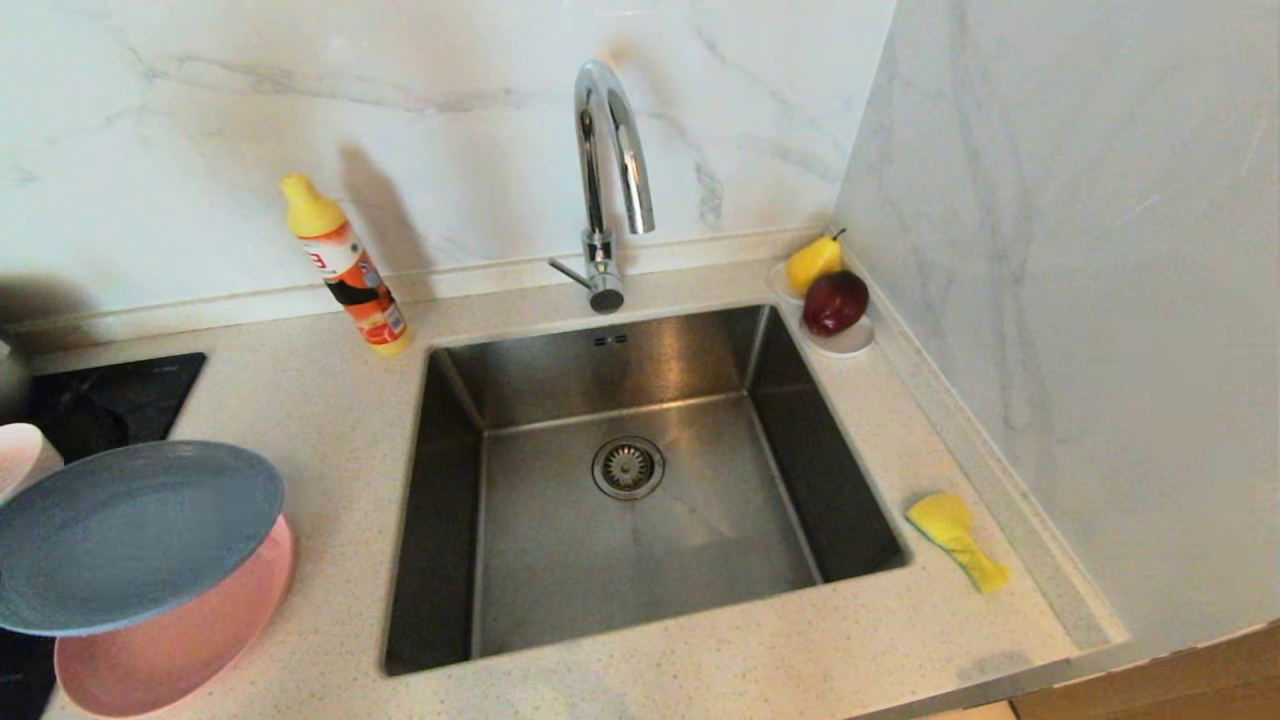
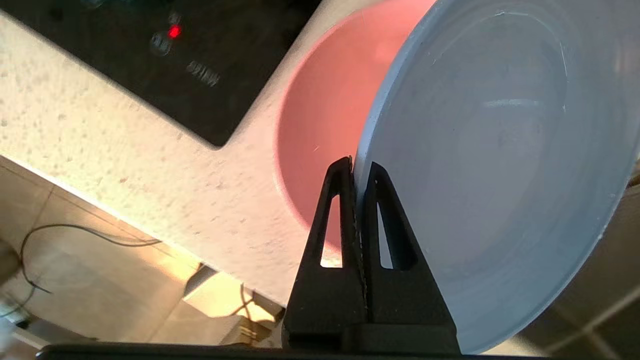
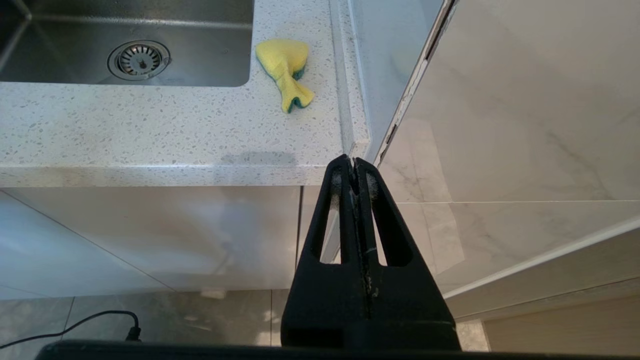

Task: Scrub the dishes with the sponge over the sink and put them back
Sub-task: Place the plate on the plate

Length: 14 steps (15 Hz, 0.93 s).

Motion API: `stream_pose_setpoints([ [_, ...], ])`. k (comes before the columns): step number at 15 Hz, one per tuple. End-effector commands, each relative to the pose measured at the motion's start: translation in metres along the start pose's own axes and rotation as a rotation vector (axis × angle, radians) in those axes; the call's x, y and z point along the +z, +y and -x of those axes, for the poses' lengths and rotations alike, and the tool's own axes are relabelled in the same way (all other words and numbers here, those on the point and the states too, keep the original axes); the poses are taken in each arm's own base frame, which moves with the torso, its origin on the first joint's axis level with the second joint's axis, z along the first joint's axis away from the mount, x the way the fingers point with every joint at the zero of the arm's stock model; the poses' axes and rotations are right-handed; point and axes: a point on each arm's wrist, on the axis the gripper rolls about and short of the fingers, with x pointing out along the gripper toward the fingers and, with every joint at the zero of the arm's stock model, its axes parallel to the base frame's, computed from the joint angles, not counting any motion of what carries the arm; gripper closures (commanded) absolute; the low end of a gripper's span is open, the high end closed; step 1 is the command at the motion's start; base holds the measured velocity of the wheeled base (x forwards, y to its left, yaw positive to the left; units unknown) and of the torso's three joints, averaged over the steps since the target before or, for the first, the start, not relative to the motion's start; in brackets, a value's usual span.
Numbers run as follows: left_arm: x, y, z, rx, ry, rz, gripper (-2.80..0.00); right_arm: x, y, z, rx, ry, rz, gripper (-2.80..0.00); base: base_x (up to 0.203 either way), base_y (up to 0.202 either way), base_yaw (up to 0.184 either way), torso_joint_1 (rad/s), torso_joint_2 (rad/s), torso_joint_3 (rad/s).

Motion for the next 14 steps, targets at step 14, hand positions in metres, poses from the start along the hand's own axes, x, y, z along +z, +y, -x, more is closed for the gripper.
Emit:
stream_pose_setpoints([
  [14, -0.044, 0.039, -0.046, 0.000, 0.030, 0.011, 0.00, 0.000, 0.000, 0.000, 0.001, 0.000, 0.001, 0.00, 0.000, 0.000, 0.000, 0.000, 0.00, 0.000],
])
